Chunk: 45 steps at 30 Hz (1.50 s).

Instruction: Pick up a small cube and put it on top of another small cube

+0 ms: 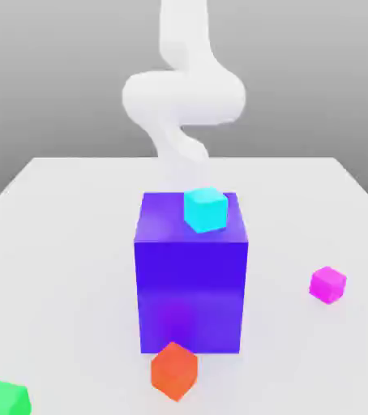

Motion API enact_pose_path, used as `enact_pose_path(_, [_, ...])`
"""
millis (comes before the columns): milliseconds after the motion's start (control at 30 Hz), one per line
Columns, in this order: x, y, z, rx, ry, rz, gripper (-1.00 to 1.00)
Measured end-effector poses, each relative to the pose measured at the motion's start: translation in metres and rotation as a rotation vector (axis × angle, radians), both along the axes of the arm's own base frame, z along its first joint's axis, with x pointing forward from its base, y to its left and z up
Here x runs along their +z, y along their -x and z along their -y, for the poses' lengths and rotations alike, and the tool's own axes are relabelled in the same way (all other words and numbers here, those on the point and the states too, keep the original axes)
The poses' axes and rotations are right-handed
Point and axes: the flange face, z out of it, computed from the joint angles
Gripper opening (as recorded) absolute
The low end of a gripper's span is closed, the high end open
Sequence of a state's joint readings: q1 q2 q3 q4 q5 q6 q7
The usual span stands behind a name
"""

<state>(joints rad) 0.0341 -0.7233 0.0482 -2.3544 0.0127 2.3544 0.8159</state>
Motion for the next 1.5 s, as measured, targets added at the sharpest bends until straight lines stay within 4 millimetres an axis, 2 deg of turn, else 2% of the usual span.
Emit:
enact_pose_path(67, [-0.049,-0.020,-0.036,0.055,0.013,-0.073,0.00])
enact_pose_path(133, [-0.099,-0.031,-0.072,0.109,0.028,-0.143,0.00])
enact_pose_path(200, [-0.149,-0.033,-0.106,0.163,0.046,-0.211,0.00])
enact_pose_path(300, [-0.224,-0.022,-0.154,0.245,0.077,-0.313,0.00])
enact_pose_path(367, [-0.274,-0.004,-0.182,0.301,0.101,-0.382,0.00])
enact_pose_path(467, [-0.348,0.037,-0.218,0.389,0.144,-0.489,0.00])
enact_pose_path(567, [-0.412,0.089,-0.239,0.470,0.190,-0.588,0.00])
enact_pose_path(600, [-0.431,0.113,-0.248,0.514,0.212,-0.620,0.00])
enact_pose_path(667, [-0.463,0.144,-0.251,0.556,0.239,-0.671,0.00])
enact_pose_path(900, [-0.526,0.151,-0.249,0.555,0.237,-0.693,0.00])
enact_pose_path(933, [-0.533,0.151,-0.248,0.555,0.240,-0.692,-1.00])
enact_pose_path(1133, [-0.536,0.151,-0.248,0.555,0.240,-0.691,-1.00])
enact_pose_path(1200, [-0.527,0.151,-0.249,0.555,0.238,-0.691,-1.00])
enact_pose_path(1400, [-0.479,0.151,-0.249,0.555,0.241,-0.689,-1.00])
enact_pose_path(1433, [-0.473,0.140,-0.243,0.531,0.232,-0.694,-1.00])
enact_pose_path(1500, [-0.467,0.098,-0.224,0.450,0.195,-0.709,-1.00])
